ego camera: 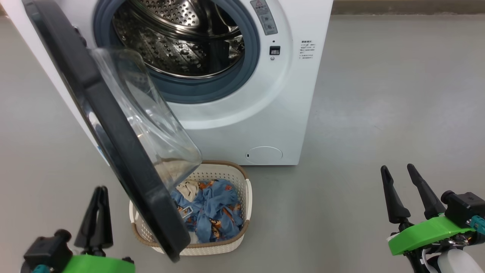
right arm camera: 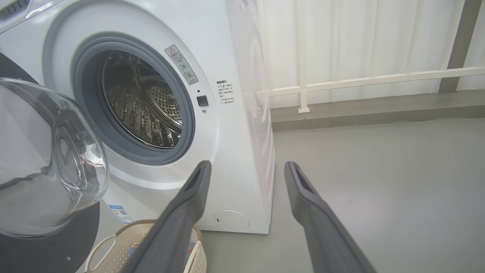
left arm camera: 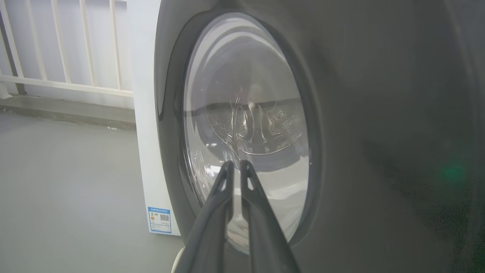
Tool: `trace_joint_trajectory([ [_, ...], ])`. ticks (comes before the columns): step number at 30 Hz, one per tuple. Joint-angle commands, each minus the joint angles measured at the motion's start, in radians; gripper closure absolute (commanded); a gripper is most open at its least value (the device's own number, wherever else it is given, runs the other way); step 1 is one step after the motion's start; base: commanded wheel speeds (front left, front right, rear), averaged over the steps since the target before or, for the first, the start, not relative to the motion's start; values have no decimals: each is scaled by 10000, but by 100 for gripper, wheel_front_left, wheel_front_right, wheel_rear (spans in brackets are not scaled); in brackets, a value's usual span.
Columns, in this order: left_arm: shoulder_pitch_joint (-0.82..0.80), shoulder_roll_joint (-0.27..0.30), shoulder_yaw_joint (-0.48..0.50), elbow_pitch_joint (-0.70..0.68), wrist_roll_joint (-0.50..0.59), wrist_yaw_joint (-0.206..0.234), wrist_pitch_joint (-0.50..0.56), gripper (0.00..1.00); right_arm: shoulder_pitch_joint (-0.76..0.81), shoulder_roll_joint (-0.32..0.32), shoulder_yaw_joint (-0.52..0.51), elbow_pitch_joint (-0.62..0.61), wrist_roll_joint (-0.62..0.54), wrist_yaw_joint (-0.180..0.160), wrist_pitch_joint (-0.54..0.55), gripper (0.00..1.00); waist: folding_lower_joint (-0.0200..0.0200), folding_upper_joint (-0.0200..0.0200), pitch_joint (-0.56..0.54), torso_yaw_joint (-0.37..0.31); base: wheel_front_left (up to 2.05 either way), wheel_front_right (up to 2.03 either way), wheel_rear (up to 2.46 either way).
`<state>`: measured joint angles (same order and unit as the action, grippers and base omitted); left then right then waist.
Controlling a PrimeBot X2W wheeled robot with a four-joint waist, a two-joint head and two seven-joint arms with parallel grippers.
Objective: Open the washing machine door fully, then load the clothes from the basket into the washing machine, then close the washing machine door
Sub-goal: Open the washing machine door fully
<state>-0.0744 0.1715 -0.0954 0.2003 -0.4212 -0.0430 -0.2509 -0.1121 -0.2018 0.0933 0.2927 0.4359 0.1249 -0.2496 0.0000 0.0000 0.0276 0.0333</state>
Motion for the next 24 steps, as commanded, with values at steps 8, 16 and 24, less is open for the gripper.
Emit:
trace_joint_trajectory([
  [8,-454,269,431,-2421,606,229,-107,100,-154,-221,185,-230,23,58,-122,0,0,0,27,181,0,0,0],
  [16,-277,382,177,-4826,884,210,-49,100,-127,-167,254,-236,18,58,-122,0,0,0,-10,221,0,0,0],
  [24,62,311,-1173,-5970,643,-273,944,100,-180,-109,326,-266,45,58,-122,0,0,0,72,203,0,0,0],
])
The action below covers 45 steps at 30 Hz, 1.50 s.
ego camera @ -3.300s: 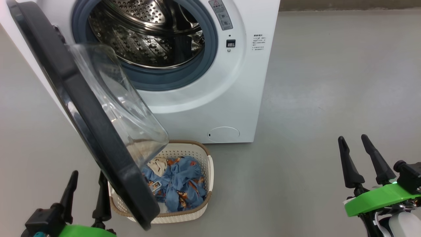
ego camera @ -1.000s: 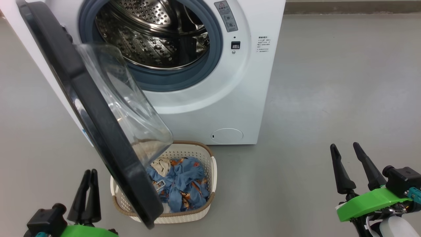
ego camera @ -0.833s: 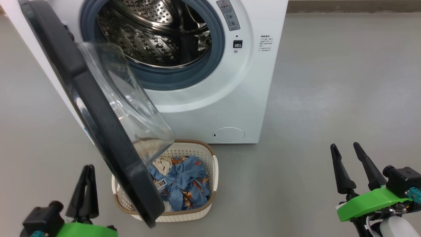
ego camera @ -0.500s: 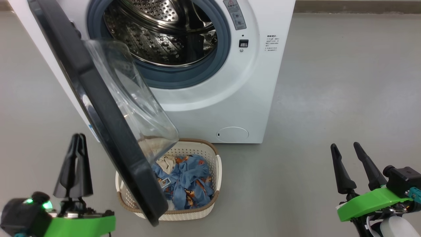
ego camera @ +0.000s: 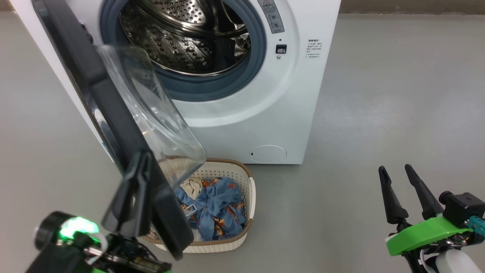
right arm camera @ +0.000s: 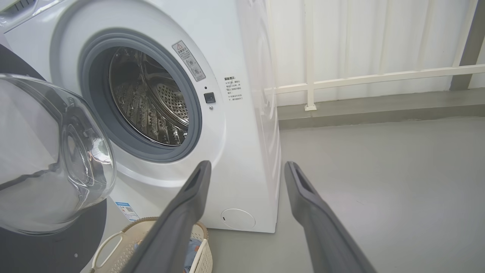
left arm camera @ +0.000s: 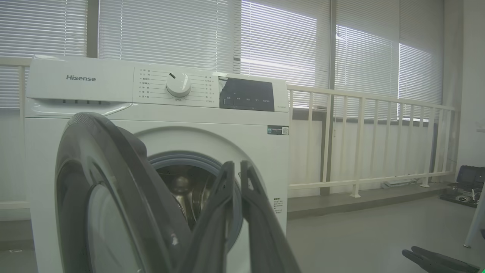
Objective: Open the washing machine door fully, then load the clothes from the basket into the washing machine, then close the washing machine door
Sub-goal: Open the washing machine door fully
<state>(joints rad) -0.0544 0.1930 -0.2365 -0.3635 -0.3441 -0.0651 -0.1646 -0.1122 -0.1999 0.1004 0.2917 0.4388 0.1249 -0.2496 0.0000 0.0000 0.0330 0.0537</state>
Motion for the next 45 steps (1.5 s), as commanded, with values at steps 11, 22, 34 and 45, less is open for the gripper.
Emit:
trace_joint_trajectory([
  [11,234,-367,-1324,518,-856,-353,753,100,-224,6,265,-257,-11,58,-122,0,0,0,214,-2,0,0,0],
  [22,70,-904,-1341,2327,-1672,-185,613,100,-309,105,225,-200,-5,58,-122,0,0,0,293,-79,0,0,0],
  [34,-155,-998,-947,3180,-2003,116,423,100,-304,149,185,-153,17,58,-122,0,0,0,302,25,0,0,0],
  [45,-385,-835,-758,3530,-2169,88,291,100,-328,199,216,-79,39,58,-122,0,0,0,268,166,0,0,0],
])
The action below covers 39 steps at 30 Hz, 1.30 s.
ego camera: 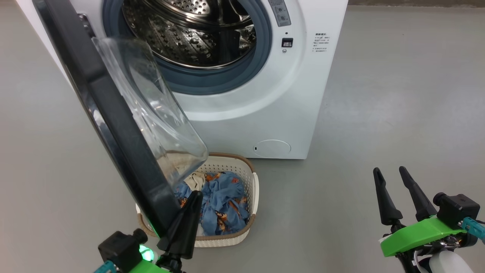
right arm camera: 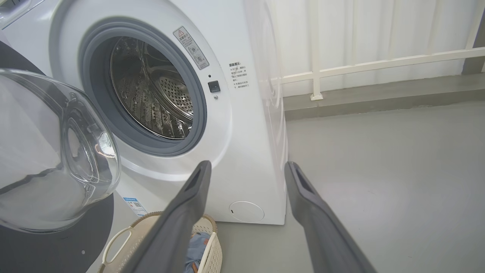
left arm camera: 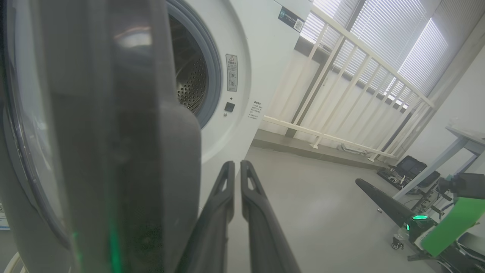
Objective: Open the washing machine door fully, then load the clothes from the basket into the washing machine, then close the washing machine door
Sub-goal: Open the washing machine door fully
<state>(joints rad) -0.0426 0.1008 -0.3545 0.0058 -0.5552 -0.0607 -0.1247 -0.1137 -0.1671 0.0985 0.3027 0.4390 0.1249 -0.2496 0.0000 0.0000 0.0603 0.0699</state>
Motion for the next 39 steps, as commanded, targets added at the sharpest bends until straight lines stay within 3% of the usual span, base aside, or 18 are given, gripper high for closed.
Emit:
trace_joint_trajectory([
  [1,-514,99,458,-140,-76,67,-114,100,-313,-125,243,-184,45,58,-122,0,0,0,-12,10,0,0,0],
  [9,-537,370,986,-39,-293,266,-182,100,-286,-111,213,-207,59,58,-122,0,0,0,51,188,0,0,0],
  [27,-321,764,1333,-397,-339,517,-241,100,-398,-105,150,-165,44,58,-122,0,0,0,194,1376,0,0,0],
  [39,-363,1250,2108,-227,-388,988,-322,100,-504,-57,185,-106,63,58,-122,0,0,0,291,2135,0,0,0],
])
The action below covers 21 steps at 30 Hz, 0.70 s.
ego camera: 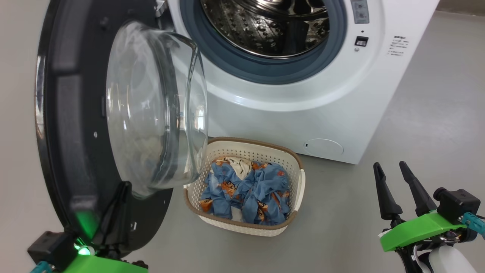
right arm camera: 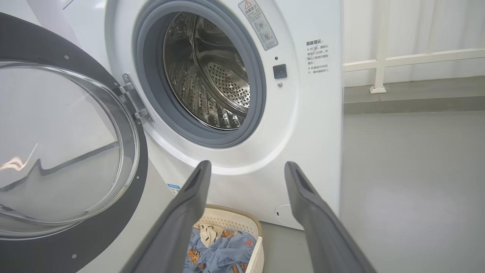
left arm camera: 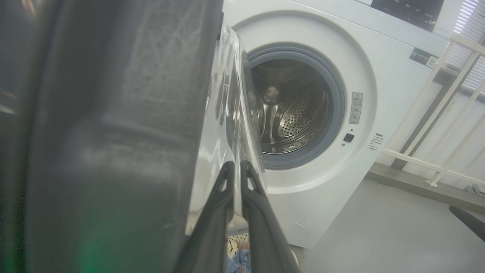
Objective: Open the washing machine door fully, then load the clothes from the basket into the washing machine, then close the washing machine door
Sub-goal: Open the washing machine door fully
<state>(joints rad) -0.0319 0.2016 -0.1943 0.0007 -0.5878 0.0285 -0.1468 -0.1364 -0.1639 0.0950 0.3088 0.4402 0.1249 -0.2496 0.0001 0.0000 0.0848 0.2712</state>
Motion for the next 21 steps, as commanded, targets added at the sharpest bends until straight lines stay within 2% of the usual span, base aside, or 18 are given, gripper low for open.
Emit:
trace_joint_trajectory([
  [1,-477,286,574,-160,-67,144,-92,100,-281,-84,235,-162,51,58,-122,0,-1,0,61,168,0,0,0],
  [11,-675,919,1613,387,-361,505,-120,100,-377,-101,268,-172,-12,58,-122,0,-1,0,237,557,0,0,0],
  [21,-1505,1593,2222,1795,-786,275,38,100,-592,-183,339,-119,-78,58,-122,0,-1,0,640,1110,0,0,0],
])
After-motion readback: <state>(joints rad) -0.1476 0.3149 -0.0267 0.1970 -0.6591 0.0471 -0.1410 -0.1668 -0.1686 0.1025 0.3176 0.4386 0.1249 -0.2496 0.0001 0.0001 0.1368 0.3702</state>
